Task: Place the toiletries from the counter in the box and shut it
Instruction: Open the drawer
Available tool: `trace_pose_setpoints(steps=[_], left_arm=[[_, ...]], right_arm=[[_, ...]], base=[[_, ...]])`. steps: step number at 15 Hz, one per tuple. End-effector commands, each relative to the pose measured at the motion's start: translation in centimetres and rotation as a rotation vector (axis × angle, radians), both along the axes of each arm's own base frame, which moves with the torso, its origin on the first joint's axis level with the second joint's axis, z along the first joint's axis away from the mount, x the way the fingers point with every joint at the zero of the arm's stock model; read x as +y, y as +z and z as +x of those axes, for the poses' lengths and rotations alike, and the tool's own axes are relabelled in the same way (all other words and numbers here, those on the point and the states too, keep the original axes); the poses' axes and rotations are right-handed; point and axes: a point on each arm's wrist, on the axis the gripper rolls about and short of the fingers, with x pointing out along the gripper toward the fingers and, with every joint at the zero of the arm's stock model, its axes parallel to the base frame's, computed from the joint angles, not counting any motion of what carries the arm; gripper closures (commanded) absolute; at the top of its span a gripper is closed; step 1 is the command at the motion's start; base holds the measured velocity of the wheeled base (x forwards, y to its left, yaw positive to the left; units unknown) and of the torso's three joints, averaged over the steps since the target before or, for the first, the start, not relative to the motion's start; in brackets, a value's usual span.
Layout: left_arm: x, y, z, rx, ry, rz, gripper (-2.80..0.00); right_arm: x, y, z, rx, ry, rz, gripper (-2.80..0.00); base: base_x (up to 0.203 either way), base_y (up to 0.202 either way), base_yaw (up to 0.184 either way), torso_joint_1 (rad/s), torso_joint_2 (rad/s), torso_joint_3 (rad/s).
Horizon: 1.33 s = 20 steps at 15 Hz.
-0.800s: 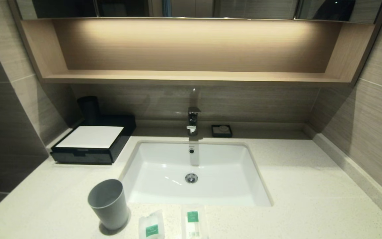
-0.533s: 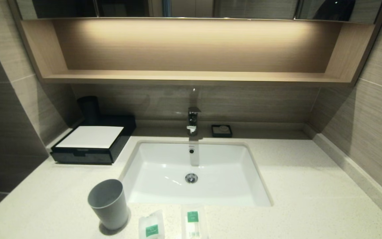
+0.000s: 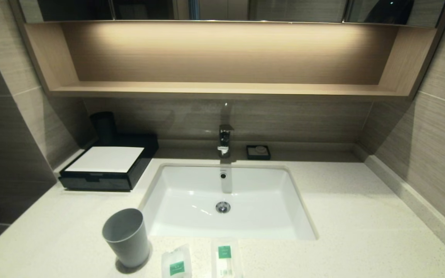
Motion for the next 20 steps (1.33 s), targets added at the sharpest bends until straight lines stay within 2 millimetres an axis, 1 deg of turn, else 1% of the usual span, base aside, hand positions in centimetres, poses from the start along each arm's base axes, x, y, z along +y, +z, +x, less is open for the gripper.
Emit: trace_pose_setpoints(steps=[1,17,20], left_arm=[[0.0,-0.6,0.2,0.027,0.0,0.024,0.0],[0.0,-0.6,0.2,0.028,0.005,0.03,0.0],[0.0,0.6,-0.2,-0.01,-0.004,0.028,0.0]], right_arm=[[0.0,0.0,0.0,0.001,0.0,0.0,0.0],[0.0,0.0,0.0,0.001,0.0,0.0,0.0],[0.0,0.0,0.0,0.0,0.0,0.0,0.0]], base=[[0.0,0.0,0.0,0.0,0.0,0.0],[0.0,0.0,0.0,0.0,0.0,0.0],[0.0,0.0,0.0,0.0,0.0,0.0]])
